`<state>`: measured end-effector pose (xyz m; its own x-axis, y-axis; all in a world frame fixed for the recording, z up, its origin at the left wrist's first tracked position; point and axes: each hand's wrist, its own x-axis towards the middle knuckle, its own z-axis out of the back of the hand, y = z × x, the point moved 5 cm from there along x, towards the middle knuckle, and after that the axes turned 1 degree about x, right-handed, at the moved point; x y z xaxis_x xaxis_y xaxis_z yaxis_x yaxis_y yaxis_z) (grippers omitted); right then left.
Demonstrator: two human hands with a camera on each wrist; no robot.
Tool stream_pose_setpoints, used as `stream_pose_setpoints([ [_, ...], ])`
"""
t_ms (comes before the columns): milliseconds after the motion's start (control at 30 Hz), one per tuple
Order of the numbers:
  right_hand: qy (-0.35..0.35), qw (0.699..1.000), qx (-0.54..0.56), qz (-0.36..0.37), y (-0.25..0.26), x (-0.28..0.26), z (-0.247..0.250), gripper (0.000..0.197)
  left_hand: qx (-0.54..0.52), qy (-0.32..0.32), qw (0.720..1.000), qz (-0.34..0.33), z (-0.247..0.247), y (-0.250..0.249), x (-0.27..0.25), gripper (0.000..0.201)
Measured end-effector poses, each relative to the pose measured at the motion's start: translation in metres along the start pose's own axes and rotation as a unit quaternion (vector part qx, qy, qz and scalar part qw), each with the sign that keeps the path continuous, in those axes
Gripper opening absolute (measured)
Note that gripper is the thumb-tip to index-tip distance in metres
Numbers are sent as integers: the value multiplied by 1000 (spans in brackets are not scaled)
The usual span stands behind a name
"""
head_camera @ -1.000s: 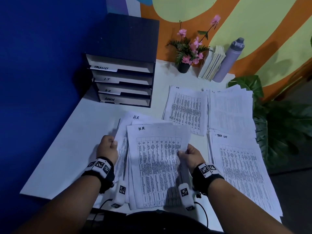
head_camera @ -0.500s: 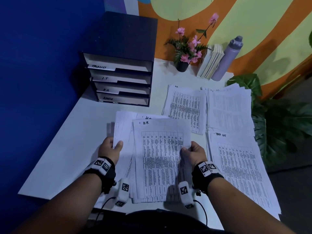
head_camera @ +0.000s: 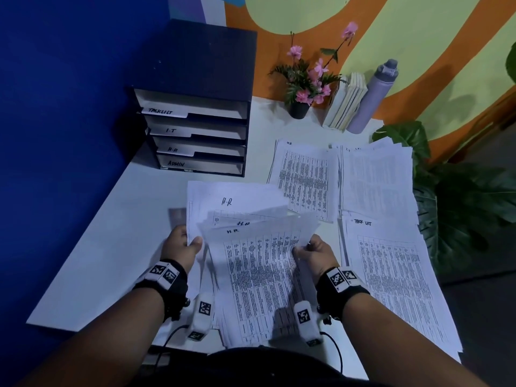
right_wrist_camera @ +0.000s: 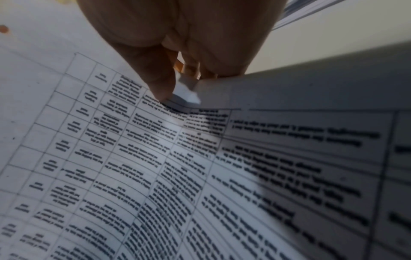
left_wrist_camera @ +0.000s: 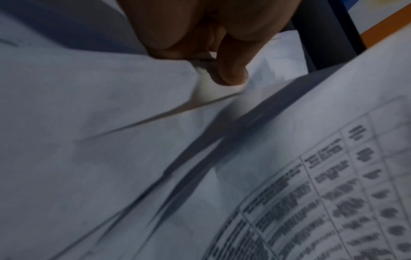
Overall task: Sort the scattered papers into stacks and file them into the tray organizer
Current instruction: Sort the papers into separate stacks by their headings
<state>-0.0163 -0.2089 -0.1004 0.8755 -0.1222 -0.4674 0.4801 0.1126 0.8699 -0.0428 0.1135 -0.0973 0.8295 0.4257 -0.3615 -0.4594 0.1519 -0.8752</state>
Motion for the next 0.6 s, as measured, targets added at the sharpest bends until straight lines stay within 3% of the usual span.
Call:
stream_pose_setpoints([
  [167,-12,1000,12,1,4,-2,-5,22,-41,30,999,10,-1,4,-1,19],
  [300,-23,999,-14,22,5,0,0,20,-40,-7,999,-8,4,2,-2,11],
  [433,-38,998,-37,28,4,2,8,41,-10,-26,1000,-13,8,2,-1,13],
  [600,-15,1000,6,7,3,-2,6,40,-1,-25,1000,-11,9,5,4,7],
])
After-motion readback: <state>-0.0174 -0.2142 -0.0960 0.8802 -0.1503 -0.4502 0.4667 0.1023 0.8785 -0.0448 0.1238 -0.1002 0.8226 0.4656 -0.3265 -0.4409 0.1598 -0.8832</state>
